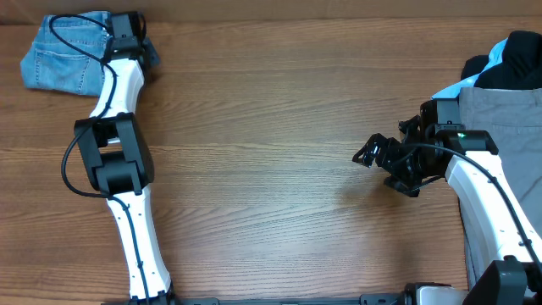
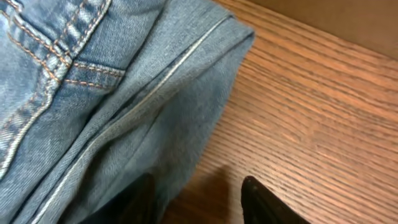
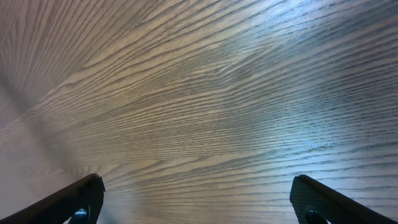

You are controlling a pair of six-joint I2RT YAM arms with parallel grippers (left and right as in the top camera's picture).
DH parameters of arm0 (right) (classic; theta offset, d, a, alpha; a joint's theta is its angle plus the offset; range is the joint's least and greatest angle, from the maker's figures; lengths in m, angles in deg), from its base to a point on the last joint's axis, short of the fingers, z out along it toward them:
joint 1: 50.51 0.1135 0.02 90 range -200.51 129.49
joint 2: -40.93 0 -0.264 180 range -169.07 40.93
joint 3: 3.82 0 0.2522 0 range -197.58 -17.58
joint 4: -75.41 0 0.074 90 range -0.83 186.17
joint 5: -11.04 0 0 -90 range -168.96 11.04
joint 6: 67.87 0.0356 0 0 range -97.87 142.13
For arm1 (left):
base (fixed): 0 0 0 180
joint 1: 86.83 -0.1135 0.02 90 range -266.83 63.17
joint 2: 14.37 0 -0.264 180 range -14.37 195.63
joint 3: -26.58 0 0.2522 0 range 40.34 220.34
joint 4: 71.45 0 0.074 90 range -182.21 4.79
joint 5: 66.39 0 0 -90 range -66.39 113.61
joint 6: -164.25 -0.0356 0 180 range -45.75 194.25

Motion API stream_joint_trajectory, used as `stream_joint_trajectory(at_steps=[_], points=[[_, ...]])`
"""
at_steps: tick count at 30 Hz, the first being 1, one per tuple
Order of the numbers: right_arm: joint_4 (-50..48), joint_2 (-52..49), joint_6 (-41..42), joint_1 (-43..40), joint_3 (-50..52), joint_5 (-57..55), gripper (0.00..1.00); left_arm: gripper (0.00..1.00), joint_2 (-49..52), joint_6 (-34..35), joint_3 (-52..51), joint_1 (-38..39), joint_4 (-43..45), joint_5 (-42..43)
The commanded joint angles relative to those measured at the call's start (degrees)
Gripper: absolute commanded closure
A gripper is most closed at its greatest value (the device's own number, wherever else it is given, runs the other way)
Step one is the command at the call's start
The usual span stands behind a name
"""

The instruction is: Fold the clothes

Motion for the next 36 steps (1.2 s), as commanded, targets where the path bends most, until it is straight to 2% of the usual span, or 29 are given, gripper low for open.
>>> stream_joint_trajectory(at_steps=[1,2,4,6,14,17,21,24,31,36], points=[[-0.70,-0.26,-0.15,0.07,-0.61,-0.15,0.00,0.44,-6.43,-0.74,4.70,0.87,-3.41,0.26],[-1.18,-0.26,-0.07,0.04,-0.63,-0.15,0.00,0.37,-7.39,-0.74,5.42,1.16,-4.76,0.26],[-2.78,-0.15,1.25,0.04,-0.81,-0.15,0.00,0.11,-10.01,-0.72,6.64,1.92,-8.11,0.44],[-3.54,-0.13,1.29,-0.02,-2.40,1.18,0.00,0.00,-13.35,-0.72,6.91,2.80,-11.37,1.51],[1.42,3.74,-0.31,0.00,-11.65,1.11,0.00,0.00,-27.91,-0.68,6.91,5.75,-29.20,10.45],[3.56,8.04,-0.50,0.00,-12.20,0.31,0.00,0.00,-32.81,-0.59,6.91,6.38,-36.11,13.97],[6.82,14.78,-0.44,0.00,-12.20,-1.09,0.00,0.00,-37.03,5.07,6.91,6.47,-44.28,15.67],[10.21,20.44,-0.44,0.00,-12.17,-1.09,0.00,0.00,-38.32,3.21,6.88,6.60,-49.00,20.79],[18.49,35.15,-0.15,0.00,-11.61,-5.27,0.00,0.00,-39.15,0.33,6.86,7.93,-54.86,24.15],[20.11,47.21,2.25,0.00,-9.64,-9.49,0.00,0.00,-40.98,-0.55,6.86,9.14,-55.08,24.28]])
